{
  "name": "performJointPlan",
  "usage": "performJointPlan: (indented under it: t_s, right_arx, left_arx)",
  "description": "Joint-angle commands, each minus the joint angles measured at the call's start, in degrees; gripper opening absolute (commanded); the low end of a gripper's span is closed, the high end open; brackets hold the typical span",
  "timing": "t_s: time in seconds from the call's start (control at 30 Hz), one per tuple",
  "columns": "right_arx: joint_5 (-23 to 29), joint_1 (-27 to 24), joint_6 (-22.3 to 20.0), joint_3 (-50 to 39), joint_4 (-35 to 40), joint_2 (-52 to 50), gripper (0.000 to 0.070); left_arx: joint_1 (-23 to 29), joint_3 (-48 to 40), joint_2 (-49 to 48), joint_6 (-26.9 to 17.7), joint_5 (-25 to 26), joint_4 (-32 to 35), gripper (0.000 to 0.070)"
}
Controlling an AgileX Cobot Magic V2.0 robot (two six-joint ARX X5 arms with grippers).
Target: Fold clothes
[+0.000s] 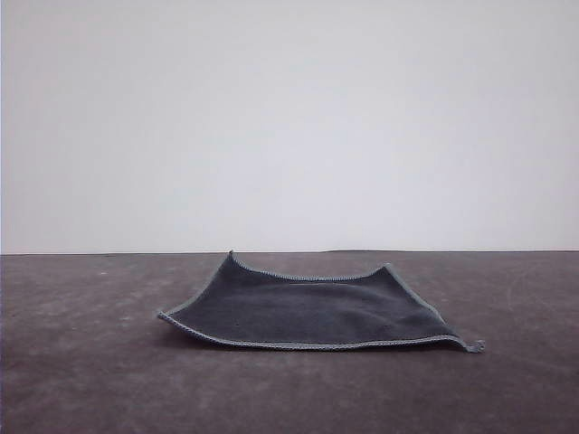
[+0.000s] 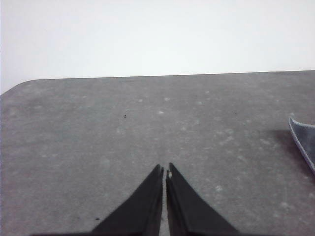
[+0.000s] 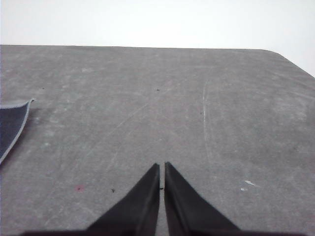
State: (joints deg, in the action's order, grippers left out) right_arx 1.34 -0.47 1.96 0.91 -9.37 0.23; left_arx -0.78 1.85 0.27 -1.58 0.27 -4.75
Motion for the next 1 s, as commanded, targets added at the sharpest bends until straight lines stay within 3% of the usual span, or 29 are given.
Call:
performJointPlan:
  t_s: [0.0,0.17,0.37,0.53,0.63,0.73,0.83,0.97]
  right_arx:
    - [0.2,-0.1,0.6,-0.2,0.9,0.0,0.0015]
    - [0.0,-0.1,1.3,-0.2,3.1,0.0,0.0015]
    - [0.0,-0.1,12.0,-0.2,8.1,0.0,0.0012]
    - [-0.4,-0.1,16.7,1.1,10.8,0.0,0.0011]
    - [-2.0,-0.1,17.6,3.0,10.7,0.0,0.0009]
    - [-3.3,-0.1,17.6,5.6,10.0,0.0,0.0007]
    - [-3.5,-0.1,17.6,9.4,5.4,0.0,0.0006]
    - [-3.5,-0.1,17.4,16.2,-4.4,0.1,0.0006]
  left_arx:
    - [0.0,-1.1,0.0,3.0,0.0,0.6,0.0000]
    - [0.0,-1.1,0.0,13.1,0.0,0.8,0.0000]
    - [0.0,-1.1,0.0,25.5,0.0,6.3,0.0000]
    - [0.0,-0.9,0.0,32.7,0.0,15.1,0.0000]
    - [0.0,0.4,0.0,33.8,0.0,17.8,0.0000]
    - [0.1,3.3,0.0,33.6,-0.1,15.8,0.0003]
    - [0.1,8.4,0.4,32.3,-0.2,7.1,0.0004]
    - [0.1,16.8,3.2,26.4,-0.3,-6.4,0.0004]
